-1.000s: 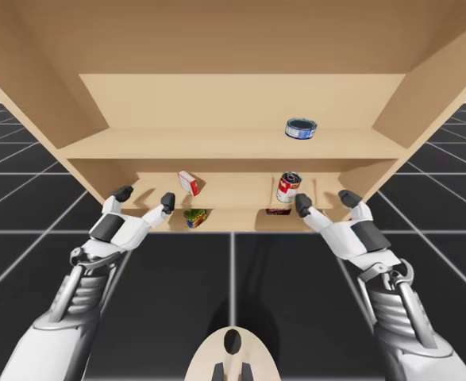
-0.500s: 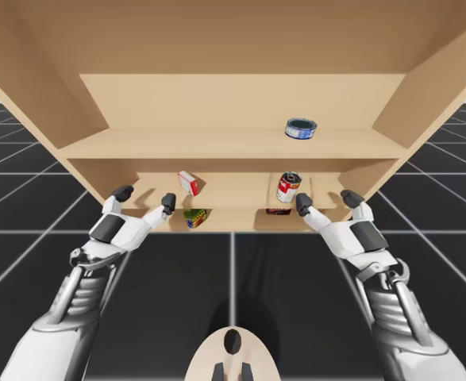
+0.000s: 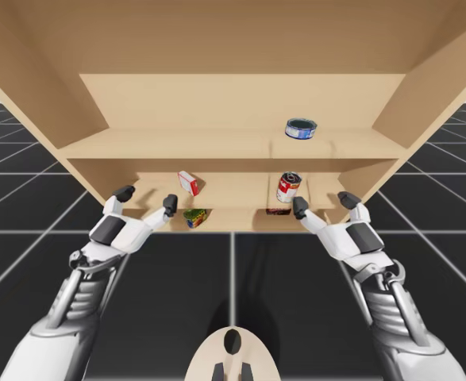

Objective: Find the gelatin box on the shelf and bring it to me.

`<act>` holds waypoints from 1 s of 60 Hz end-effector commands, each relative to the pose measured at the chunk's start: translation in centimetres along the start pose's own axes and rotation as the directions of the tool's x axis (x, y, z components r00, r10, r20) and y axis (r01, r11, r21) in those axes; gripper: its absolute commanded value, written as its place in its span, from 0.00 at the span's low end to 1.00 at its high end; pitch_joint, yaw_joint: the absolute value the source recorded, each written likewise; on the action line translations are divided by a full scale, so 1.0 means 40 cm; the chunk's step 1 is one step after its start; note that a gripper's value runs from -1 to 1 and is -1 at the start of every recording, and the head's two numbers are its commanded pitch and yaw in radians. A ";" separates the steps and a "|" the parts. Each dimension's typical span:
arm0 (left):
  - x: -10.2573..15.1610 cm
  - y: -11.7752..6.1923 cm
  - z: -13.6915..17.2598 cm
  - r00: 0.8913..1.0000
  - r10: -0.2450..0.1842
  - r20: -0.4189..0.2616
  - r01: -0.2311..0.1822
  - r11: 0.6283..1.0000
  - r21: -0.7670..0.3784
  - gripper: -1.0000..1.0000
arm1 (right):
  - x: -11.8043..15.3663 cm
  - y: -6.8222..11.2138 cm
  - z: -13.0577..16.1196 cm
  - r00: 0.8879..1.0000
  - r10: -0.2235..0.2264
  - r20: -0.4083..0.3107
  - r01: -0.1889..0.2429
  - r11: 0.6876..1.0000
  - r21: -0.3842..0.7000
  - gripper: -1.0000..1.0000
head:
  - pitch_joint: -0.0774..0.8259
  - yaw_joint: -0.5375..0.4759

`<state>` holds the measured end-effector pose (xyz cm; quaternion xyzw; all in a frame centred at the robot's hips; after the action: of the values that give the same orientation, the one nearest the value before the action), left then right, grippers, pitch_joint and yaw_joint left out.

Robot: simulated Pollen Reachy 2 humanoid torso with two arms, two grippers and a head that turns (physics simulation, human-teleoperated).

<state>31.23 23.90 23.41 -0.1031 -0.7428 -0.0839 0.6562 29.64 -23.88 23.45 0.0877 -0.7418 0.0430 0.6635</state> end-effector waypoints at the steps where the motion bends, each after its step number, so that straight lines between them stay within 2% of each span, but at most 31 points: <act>1: 0.008 -0.018 0.007 1.000 0.004 0.004 -0.004 1.000 -0.024 0.00 | -0.002 0.003 -0.001 1.000 0.010 -0.004 -0.010 1.000 0.003 0.00 | 0.55 0.73; 3: 0.009 -0.020 0.008 1.000 0.005 0.003 -0.005 1.000 -0.027 0.00 | -0.002 0.003 -0.001 1.000 0.010 -0.004 -0.010 1.000 0.003 0.00 | 0.55 0.73; 6: 0.019 -0.030 0.013 0.999 0.038 -0.010 -0.038 0.997 -0.074 0.00 | -0.002 0.003 -0.001 1.000 0.010 -0.004 -0.010 1.000 0.001 0.00 | 0.55 0.72; 8: 0.029 -0.038 0.015 0.997 0.077 -0.025 -0.079 0.989 -0.124 0.00 | -0.003 0.002 -0.001 1.000 0.010 -0.004 -0.010 1.000 -0.001 0.00 | 0.55 0.72; 11: 0.039 -0.044 0.013 0.995 0.089 -0.032 -0.093 0.984 -0.153 0.00 | -0.005 0.002 -0.003 1.000 0.010 -0.007 -0.010 1.000 -0.004 0.00 | 0.55 0.71; 14: 0.052 -0.047 0.007 0.992 0.117 -0.050 -0.124 0.973 -0.195 0.00 | -0.007 0.002 -0.003 1.000 0.011 -0.008 -0.011 1.000 -0.006 0.00 | 0.55 0.71; 19: 0.065 -0.048 -0.014 0.987 0.142 -0.071 -0.155 0.960 -0.231 0.00 | -0.007 0.001 -0.003 1.000 0.013 -0.006 -0.013 1.000 -0.009 0.00 | 0.55 0.71; 27: 0.061 -0.040 -0.067 0.980 0.160 -0.118 -0.185 0.950 -0.251 0.00 | -0.005 -0.002 -0.001 1.000 0.016 0.000 -0.016 1.000 -0.012 0.00 | 0.54 0.71; 33: 0.052 -0.040 -0.097 0.984 0.131 -0.123 -0.159 0.953 -0.259 0.00 | -0.004 -0.003 0.000 1.000 0.015 0.001 -0.015 1.000 -0.014 0.00 | 0.54 0.71; 38: 0.042 -0.046 -0.127 0.987 0.091 -0.131 -0.123 0.957 -0.262 0.00 | -0.003 -0.004 0.000 1.000 0.015 0.003 -0.015 1.000 -0.016 0.00 | 0.54 0.71; 52: 0.009 -0.047 -0.204 0.988 0.030 -0.152 -0.065 0.970 -0.236 0.00 | -0.001 -0.006 0.001 1.000 0.016 0.005 -0.015 1.000 -0.016 0.00 | 0.55 0.71; 60: -0.010 -0.048 -0.238 0.985 0.023 -0.169 -0.063 0.970 -0.235 0.00 | -0.001 -0.009 0.001 1.000 0.014 0.008 -0.014 1.000 -0.018 0.00 | 0.55 0.70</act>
<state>38.20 20.04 24.85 -0.1994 -0.6741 -0.1622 0.6925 29.68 -24.14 23.35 0.0769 -0.7446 0.0415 0.6617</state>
